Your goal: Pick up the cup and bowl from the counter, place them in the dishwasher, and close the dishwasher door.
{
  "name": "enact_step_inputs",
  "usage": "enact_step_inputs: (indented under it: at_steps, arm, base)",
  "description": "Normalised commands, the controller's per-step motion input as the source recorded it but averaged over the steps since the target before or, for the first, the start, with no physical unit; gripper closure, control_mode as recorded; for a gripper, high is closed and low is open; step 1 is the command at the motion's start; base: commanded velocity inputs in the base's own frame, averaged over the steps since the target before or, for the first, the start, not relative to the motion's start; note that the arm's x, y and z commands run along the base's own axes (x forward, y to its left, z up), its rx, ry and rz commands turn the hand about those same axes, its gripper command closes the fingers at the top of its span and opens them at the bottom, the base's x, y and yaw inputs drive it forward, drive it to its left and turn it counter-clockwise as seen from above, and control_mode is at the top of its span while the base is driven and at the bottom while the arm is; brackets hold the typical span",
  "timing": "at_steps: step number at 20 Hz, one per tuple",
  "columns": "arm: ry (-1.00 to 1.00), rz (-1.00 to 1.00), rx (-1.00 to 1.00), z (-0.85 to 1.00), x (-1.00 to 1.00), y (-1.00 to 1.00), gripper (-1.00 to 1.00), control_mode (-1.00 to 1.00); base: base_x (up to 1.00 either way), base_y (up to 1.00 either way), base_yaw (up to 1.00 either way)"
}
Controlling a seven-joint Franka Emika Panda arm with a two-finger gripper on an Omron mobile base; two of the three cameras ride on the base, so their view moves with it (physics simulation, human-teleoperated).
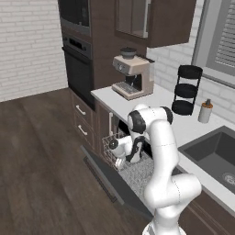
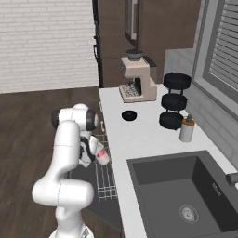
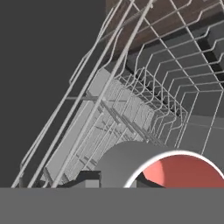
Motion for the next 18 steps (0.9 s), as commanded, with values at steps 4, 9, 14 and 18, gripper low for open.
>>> enact_step_inputs:
  at_steps: [4, 9, 14, 18]
  arm:
    - [0.05, 0.13, 0.02, -0.52, 0.18, -0.11, 1.00, -1.00]
    - [0.07, 0.12, 0.01, -0.70, 0.02, 0.06, -1.00, -1.00]
    - [0.00, 0.11, 0.00, -0.33, 0.00, 0.01, -1.00, -1.00]
    - [0.00, 0.10, 0.00, 0.57, -0.31, 0.63, -1.00, -1.00]
  base:
    - [0.00, 0.00, 0.00]
    - [0.00, 0.00, 0.00]
    - [0.00, 0.00, 0.00]
    - [0.00, 0.00, 0.00]
